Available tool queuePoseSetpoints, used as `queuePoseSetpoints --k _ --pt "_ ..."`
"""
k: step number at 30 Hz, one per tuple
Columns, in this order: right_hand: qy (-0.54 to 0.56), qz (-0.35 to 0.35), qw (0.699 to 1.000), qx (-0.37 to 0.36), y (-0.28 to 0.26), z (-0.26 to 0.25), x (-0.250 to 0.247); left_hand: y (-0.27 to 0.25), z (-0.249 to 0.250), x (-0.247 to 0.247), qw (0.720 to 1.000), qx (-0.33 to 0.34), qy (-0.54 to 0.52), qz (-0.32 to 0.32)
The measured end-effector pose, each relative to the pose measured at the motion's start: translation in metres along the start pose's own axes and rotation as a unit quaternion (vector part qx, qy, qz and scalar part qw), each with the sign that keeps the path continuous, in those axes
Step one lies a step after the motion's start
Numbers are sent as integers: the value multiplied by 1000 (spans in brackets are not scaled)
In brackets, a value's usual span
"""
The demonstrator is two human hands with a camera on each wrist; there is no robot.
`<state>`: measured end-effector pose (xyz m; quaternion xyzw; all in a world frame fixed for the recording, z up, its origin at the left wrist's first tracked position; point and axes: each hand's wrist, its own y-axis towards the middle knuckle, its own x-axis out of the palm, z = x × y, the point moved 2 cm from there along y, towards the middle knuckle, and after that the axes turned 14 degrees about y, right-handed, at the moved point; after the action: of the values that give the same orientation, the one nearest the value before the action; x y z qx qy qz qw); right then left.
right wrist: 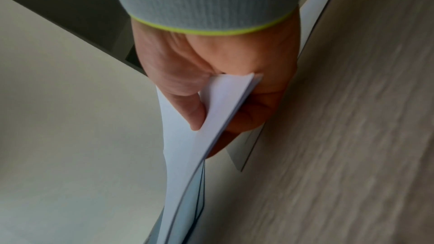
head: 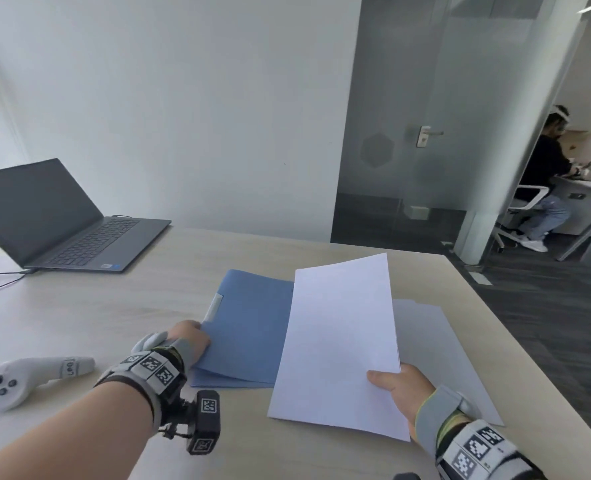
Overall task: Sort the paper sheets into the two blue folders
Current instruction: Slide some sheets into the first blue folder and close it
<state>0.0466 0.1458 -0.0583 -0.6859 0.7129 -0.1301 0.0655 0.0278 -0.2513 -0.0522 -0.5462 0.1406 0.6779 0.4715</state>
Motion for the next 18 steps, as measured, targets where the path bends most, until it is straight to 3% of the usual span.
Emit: queuePoseSetpoints --k 4,9,13,15,18 --pt "37 6 999 26 2 -1 0 -25 4 -5 970 12 -242 -26" --pt "87 -9 994 58 3 -6 -3 -65 5 6 868 54 -482 -102" --pt "96 -12 994 55 -1 -13 -3 -86 19 19 800 125 -562 -171" --pt "87 -8 994 61 -4 -11 -9 -93 29 33 805 135 -544 -195" --pt "66 -1 997 50 -10 -7 -17 -97 42 51 836 118 -495 -204"
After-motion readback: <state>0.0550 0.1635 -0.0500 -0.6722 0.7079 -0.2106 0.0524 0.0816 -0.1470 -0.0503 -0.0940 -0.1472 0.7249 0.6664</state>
